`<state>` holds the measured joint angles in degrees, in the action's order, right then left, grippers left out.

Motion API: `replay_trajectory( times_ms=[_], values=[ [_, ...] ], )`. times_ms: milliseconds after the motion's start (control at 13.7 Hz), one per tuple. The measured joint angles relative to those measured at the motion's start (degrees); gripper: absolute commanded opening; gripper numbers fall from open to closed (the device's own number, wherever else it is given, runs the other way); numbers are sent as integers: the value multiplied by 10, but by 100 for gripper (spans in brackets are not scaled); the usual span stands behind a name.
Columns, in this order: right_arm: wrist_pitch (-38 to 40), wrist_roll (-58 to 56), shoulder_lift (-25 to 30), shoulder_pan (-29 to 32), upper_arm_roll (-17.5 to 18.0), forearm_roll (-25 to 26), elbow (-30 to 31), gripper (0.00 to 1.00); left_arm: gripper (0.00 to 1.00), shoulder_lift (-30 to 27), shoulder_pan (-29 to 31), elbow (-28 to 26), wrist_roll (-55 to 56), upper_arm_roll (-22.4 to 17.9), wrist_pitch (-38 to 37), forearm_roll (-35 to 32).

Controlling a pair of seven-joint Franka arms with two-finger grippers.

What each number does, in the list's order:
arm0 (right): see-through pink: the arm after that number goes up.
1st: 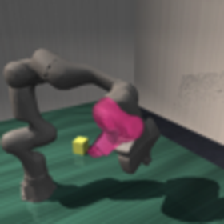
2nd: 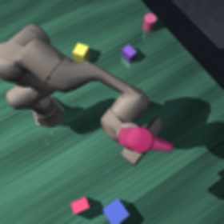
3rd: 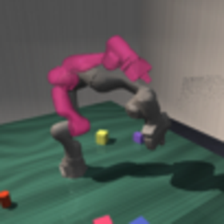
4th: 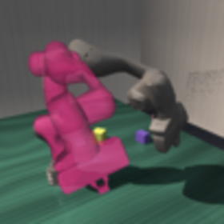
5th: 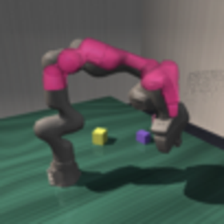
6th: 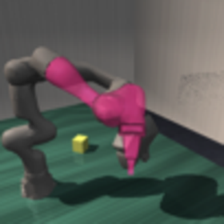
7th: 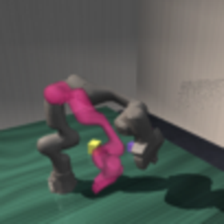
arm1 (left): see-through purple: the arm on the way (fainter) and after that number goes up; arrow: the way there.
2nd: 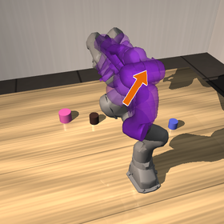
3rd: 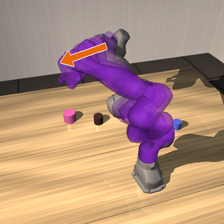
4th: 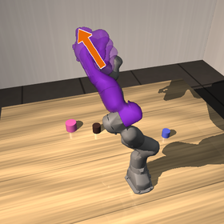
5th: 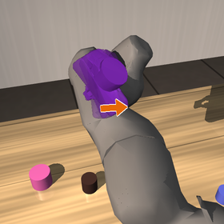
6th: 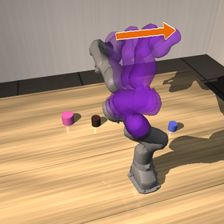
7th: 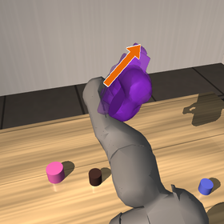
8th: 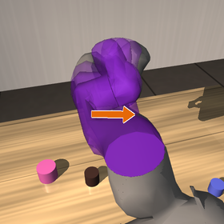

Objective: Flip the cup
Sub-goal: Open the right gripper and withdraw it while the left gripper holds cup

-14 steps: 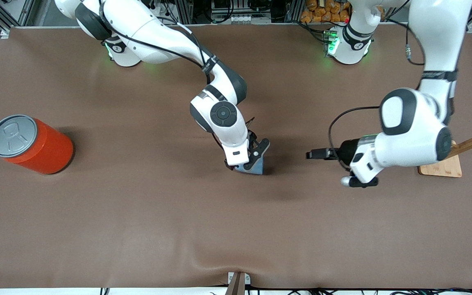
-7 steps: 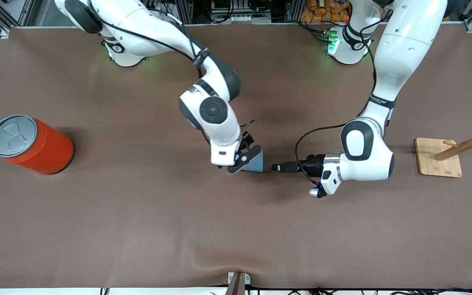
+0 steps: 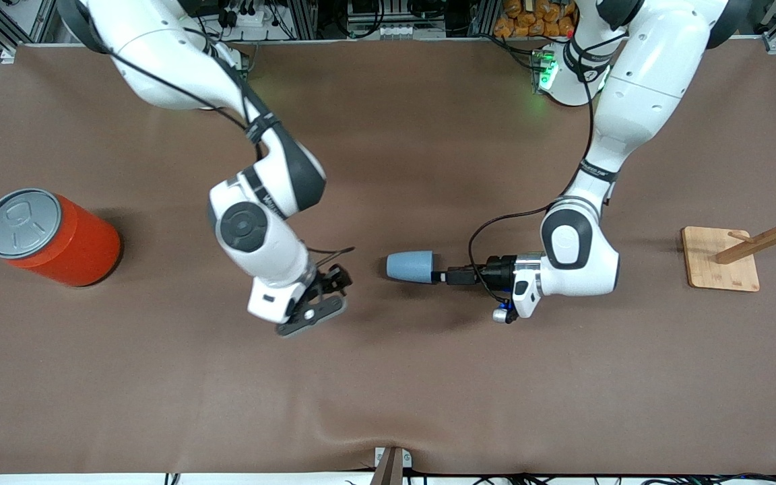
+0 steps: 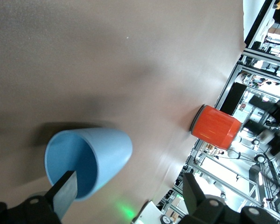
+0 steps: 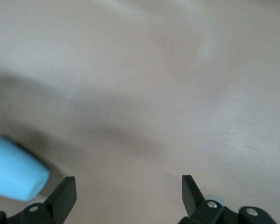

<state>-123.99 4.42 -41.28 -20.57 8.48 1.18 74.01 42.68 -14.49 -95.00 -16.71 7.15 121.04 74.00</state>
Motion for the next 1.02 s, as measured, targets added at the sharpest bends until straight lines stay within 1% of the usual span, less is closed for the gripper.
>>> replay_trajectory(
  times_ms=[73,219,291,364,510,583,656,1020],
  values=[
    [-7,0,0,8,0,0,7,100,99,7,-3,-1,-12,0,4,9],
    [-18,0,3,15,0,0,24,100,86,18,-11,-1,-22,0,8,26],
    [-26,0,7,17,0,0,34,100,70,21,-17,-1,-23,0,14,33],
    [-37,0,13,21,-1,0,47,100,50,23,-23,-2,-23,0,22,40],
    [-52,1,34,39,-3,0,68,100,15,27,-34,-3,-23,0,33,50],
    [-51,0,47,55,-4,0,72,100,0,29,-37,-4,-24,0,36,52],
    [-39,0,62,72,-4,0,75,100,0,31,-38,-4,-26,0,37,52],
    [123,-2,160,147,-4,0,80,100,0,29,-34,3,-31,0,36,62]
  ],
)
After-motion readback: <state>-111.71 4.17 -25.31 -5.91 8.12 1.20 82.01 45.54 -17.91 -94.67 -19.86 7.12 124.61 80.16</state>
